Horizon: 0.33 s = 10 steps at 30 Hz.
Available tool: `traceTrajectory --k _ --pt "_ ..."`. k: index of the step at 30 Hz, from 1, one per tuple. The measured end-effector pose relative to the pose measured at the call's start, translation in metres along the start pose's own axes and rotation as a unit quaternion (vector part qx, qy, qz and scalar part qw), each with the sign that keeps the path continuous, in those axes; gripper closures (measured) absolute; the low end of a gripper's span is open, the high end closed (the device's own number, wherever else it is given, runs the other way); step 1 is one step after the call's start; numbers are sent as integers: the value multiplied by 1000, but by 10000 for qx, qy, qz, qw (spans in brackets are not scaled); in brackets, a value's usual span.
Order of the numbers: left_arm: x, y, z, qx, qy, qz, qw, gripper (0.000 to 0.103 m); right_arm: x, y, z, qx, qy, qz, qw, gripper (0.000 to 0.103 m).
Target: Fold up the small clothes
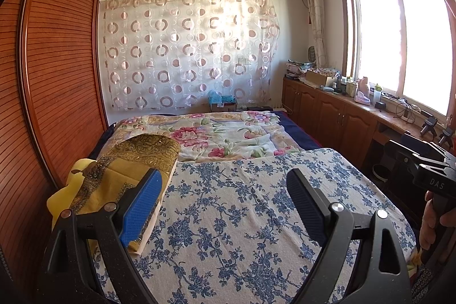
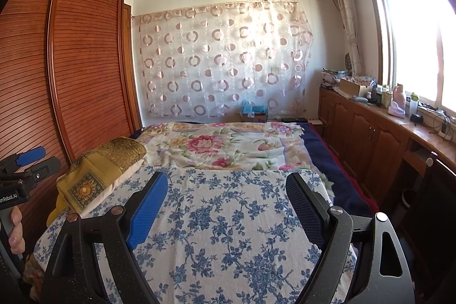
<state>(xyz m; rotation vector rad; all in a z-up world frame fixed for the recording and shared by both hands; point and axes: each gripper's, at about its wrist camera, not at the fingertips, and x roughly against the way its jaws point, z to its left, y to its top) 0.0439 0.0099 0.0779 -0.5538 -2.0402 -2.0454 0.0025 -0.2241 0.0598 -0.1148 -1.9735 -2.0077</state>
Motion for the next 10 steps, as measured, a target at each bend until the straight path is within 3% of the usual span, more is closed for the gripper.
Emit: traceTrajectory --k 10 --pt "0 0 0 -1 -4 -4 10000 13 0 0 0 1 6 4 10000 17"
